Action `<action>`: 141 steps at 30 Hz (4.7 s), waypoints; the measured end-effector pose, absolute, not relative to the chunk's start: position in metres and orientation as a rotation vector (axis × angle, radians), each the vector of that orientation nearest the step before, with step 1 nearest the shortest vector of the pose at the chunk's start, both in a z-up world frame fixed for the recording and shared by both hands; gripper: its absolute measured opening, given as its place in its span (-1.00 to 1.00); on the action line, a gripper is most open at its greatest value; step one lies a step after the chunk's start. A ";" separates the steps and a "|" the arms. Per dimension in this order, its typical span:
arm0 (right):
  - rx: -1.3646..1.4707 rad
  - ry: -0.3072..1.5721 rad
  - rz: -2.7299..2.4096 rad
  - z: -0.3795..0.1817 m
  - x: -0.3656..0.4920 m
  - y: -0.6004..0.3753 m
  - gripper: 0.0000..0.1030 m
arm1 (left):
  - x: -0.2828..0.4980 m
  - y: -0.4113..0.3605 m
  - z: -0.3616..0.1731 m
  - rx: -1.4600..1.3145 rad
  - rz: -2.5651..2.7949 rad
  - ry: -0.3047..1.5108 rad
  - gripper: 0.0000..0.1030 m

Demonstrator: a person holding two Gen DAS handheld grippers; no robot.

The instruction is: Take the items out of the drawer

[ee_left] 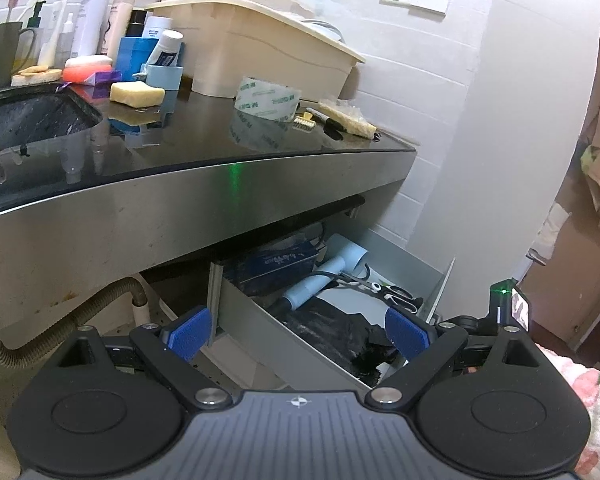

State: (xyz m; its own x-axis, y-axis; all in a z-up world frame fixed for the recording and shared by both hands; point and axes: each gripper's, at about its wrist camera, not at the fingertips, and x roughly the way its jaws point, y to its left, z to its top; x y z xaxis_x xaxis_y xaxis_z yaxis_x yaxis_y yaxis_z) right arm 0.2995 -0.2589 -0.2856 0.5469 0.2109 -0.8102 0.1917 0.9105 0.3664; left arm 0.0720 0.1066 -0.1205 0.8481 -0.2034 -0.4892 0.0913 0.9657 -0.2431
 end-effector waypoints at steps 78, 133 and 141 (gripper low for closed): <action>0.411 0.998 0.017 -0.281 0.447 -0.093 -0.46 | 0.085 0.082 -0.079 -0.139 -0.197 0.481 0.84; -0.046 0.619 0.090 -0.101 0.204 -0.212 0.80 | 0.097 -0.009 -0.035 -0.023 -0.087 0.514 0.99; -0.118 0.573 0.095 -0.049 0.159 -0.218 0.80 | 0.100 -0.021 -0.016 -0.016 -0.097 0.521 0.98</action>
State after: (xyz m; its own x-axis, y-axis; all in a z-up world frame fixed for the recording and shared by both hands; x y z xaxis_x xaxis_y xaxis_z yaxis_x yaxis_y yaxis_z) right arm 0.1589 -0.2183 -0.0490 0.8359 0.0569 -0.5459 -0.1226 0.9888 -0.0846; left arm 0.1001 -0.0214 -0.0163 0.8627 -0.0965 -0.4965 0.0885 0.9953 -0.0397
